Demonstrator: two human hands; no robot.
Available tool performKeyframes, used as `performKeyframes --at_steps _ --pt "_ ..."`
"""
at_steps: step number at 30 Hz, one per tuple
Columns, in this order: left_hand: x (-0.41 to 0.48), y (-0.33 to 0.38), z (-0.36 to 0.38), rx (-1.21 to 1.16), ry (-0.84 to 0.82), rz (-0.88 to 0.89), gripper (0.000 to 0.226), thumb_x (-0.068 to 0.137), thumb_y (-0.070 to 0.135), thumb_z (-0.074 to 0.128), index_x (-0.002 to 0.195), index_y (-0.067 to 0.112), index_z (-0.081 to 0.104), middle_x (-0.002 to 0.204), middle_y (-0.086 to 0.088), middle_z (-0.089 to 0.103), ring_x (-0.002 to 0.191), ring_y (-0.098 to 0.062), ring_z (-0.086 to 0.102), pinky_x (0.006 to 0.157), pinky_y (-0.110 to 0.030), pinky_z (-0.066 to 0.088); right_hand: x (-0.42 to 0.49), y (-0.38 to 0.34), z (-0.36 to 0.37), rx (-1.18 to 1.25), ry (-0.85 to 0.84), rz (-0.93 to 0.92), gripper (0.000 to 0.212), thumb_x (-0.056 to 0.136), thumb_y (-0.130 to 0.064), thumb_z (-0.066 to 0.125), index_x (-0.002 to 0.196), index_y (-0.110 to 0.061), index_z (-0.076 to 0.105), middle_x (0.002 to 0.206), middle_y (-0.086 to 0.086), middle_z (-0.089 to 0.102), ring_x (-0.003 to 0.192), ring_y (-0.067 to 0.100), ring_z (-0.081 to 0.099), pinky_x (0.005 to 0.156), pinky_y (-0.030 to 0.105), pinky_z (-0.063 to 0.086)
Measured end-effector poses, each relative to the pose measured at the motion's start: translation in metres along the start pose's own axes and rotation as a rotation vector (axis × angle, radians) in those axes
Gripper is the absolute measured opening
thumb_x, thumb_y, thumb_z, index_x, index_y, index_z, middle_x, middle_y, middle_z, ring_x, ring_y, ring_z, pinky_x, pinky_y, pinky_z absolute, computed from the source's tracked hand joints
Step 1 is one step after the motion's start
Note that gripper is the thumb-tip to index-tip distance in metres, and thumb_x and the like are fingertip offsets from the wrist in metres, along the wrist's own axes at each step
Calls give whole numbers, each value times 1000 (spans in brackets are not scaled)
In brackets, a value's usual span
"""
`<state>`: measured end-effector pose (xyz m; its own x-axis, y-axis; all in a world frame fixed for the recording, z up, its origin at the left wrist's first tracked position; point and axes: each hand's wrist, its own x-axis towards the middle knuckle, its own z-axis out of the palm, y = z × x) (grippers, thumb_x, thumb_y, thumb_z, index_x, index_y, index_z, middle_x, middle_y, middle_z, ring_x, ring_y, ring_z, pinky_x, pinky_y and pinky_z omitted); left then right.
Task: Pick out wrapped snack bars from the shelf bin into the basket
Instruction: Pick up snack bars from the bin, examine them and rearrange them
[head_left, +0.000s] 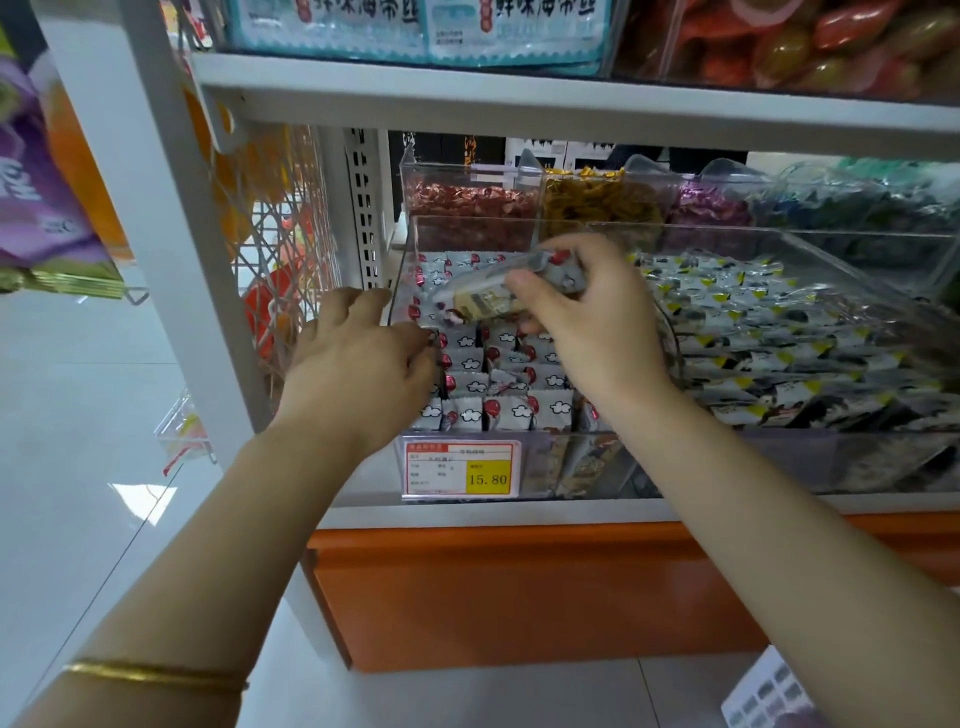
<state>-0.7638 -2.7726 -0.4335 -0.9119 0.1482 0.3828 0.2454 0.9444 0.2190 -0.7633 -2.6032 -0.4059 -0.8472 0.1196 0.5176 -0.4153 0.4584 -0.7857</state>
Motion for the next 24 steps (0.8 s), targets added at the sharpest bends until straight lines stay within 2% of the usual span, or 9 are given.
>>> performKeyframes --at_steps 2,4,8,10,12,15,18,22,24 --pt "-2 -2 0 -28 -1 7 35 93 32 42 115 18 66 147 -10 35 135 -25 16 105 -45 24 13 -5 17 -60 -98 -60 18 86 -20 65 97 -7 57 89 0 60 84 21 63 77 40 54" --pt "-6 -4 0 -40 3 18 35 93 32 42 116 19 65 146 -11 35 134 -25 16 105 -45 25 26 -7 32 -178 -169 -110 21 85 -23 66 93 -4 60 88 5 62 81 18 60 72 32 47" --pt "-13 -6 -1 -59 -3 58 34 93 30 43 120 24 62 148 -11 33 135 -25 15 106 -47 25 41 -3 56 -379 -363 -129 30 80 -22 71 104 -7 60 99 3 58 84 16 53 60 22 35" --pt "-14 -8 -4 -92 -6 80 32 93 29 44 120 26 63 148 -9 34 135 -24 16 105 -45 26 42 3 64 -435 -434 -101 31 79 -19 72 106 -9 60 106 5 59 90 16 53 66 25 39" --pt "-13 -11 -10 -134 61 121 29 91 25 49 114 23 67 141 -10 43 132 -26 26 99 -41 30 41 10 66 -495 -476 -130 19 82 -18 68 100 -10 63 106 9 63 96 23 56 73 31 44" --pt "-11 -16 -17 -192 188 100 27 87 23 57 113 19 65 129 -6 55 123 -27 39 94 -34 32 37 20 65 -663 -560 -207 16 88 -27 58 98 -20 69 105 4 61 110 22 43 81 34 39" --pt "-12 -18 -15 -211 156 26 43 89 30 55 130 21 51 135 -1 51 127 -22 35 98 -32 31 42 21 64 -709 -595 -190 24 90 -25 51 96 -15 72 107 3 57 115 24 39 89 38 38" --pt "-11 -20 -14 -214 144 9 45 91 34 52 134 23 48 137 1 50 128 -20 33 97 -32 30 55 17 67 -464 -488 -72 25 86 -9 49 88 6 69 101 22 67 98 39 60 86 44 50" --pt "-10 -20 -15 -214 150 18 43 91 32 52 133 22 50 135 0 51 128 -20 35 97 -31 30 62 15 69 -420 -402 -83 22 87 -7 51 85 -1 72 99 10 71 89 29 65 81 37 52"
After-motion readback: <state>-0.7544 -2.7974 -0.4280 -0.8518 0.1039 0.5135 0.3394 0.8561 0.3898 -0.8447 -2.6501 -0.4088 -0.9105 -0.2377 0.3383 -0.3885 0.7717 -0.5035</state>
